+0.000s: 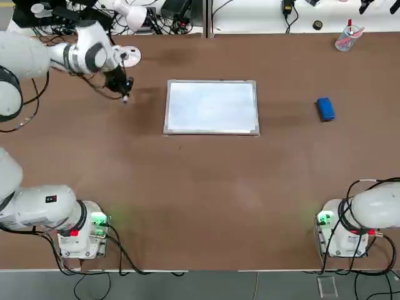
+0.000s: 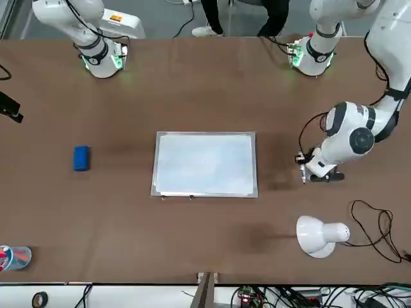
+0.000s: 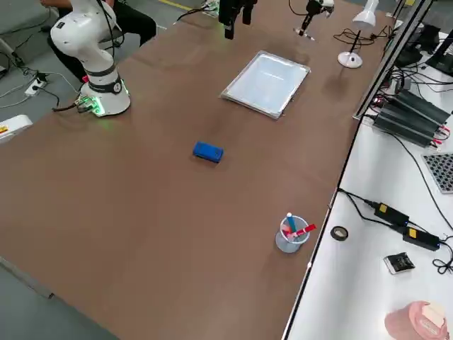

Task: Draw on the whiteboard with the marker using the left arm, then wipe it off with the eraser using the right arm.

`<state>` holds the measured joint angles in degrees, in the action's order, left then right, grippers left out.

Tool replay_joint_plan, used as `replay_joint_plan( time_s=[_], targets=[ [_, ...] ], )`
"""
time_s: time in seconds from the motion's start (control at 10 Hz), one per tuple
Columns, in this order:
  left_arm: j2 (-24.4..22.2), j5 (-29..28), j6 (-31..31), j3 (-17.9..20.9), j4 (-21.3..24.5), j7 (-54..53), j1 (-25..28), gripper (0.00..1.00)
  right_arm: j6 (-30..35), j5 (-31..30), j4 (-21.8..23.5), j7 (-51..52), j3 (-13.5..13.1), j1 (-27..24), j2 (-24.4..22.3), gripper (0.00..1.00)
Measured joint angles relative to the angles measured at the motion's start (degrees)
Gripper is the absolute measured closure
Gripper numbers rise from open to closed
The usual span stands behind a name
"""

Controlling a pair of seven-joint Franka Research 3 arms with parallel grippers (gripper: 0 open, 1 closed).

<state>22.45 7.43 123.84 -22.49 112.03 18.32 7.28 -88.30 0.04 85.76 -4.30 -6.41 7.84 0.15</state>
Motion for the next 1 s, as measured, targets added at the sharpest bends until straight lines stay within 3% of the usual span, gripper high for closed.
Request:
replay_joint_plan(
  time_s=[0.3,0.6,1.0],
  targets=[
    [-0.02,14.47,-9.51,-0.85,-6.63,6.80,-1.26,0.82,0.00,0.06,0.25,0.00,0.00,-0.05,0.00,0.00],
    [2.56,29.03,-11.02,-3.05,-9.32,12.77,-1.46,0.82,0.00,0.07,0.41,0.00,0.00,-0.08,0.00,0.00],
    [9.67,47.06,-10.99,-5.31,-12.44,17.63,-4.34,0.82,0.00,0.08,0.51,0.00,-0.01,-0.09,0.00,0.00]
  ],
)
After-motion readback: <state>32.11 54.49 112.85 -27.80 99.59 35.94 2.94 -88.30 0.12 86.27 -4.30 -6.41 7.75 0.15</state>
